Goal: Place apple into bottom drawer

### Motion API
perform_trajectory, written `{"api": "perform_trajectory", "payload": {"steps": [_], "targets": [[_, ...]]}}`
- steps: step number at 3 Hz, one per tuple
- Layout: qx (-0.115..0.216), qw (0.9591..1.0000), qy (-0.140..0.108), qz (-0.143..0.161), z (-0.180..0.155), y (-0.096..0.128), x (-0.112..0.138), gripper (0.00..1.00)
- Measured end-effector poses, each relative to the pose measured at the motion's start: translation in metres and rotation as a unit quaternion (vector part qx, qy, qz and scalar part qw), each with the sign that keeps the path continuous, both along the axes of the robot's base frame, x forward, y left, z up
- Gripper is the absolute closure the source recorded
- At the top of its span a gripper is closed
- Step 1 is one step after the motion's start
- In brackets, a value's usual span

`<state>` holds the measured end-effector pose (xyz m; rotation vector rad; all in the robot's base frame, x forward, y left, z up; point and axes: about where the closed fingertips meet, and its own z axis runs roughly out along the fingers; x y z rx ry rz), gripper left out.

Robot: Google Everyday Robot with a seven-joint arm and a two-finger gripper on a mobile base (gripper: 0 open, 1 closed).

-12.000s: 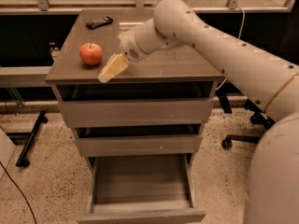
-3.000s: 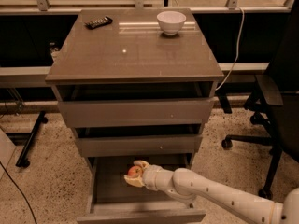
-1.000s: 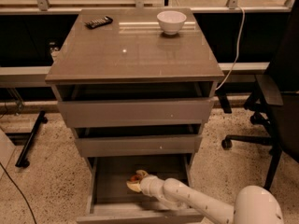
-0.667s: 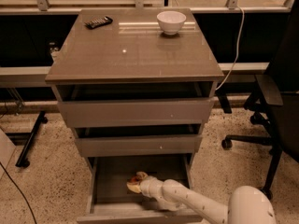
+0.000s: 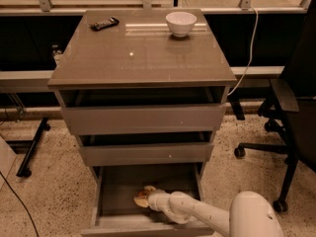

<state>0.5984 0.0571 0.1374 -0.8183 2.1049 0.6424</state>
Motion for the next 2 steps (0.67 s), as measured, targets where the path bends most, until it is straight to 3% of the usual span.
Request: {"api": "perform_trajectory", "payload": {"steps": [1, 2], "targets": [[-0.001, 1.0000, 0.001, 0.000, 0.0016, -0.0001, -0.0006, 0.08], [-0.001, 1.0000, 0.001, 0.001, 0.0014, 0.0009, -0.0009, 0.00]]}}
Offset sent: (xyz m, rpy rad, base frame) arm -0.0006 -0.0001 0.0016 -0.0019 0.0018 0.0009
